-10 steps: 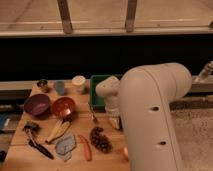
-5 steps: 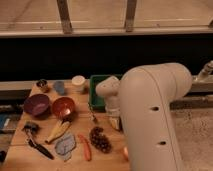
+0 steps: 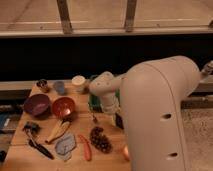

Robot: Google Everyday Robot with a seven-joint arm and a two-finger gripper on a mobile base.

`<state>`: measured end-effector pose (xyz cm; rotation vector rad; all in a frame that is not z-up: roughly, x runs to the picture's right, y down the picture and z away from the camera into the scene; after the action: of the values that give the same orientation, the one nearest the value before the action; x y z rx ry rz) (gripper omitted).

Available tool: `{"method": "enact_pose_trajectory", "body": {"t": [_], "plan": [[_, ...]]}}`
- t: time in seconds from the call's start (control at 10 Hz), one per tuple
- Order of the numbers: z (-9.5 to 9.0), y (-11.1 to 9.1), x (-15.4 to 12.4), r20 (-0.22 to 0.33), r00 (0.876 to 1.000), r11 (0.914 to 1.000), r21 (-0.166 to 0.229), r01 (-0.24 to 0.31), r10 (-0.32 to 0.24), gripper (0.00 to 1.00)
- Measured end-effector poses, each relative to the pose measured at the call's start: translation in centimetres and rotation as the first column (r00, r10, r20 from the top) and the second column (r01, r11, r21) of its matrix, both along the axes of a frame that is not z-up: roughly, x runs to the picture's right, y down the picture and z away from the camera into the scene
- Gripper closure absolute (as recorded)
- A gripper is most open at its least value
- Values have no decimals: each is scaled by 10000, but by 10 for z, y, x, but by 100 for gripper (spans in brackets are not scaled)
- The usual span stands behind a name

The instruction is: Place eraser in metal cup

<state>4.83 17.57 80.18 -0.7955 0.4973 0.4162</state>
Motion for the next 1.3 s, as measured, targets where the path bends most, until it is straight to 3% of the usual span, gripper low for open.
{"method": "enact_pose_trajectory", "body": {"t": [0.2,0.4,0.7,0.9,1.0,1.3], "plan": [[-12,-16,-7,253,9996,9982,591,115,-130,84],[-30,-43,-16,628,9980,9907,1359,-8,-78,84],[-72,-100,-36,1561,9877,9582,2827,-444,-4,84],[-92,-141,-51,2546,9670,9305,3520,-1010,87,84],[-97,-149,-49,2705,9626,9242,3644,-1146,127,84],[-97,-151,-55,2825,9592,9230,3662,-1179,104,84]]}}
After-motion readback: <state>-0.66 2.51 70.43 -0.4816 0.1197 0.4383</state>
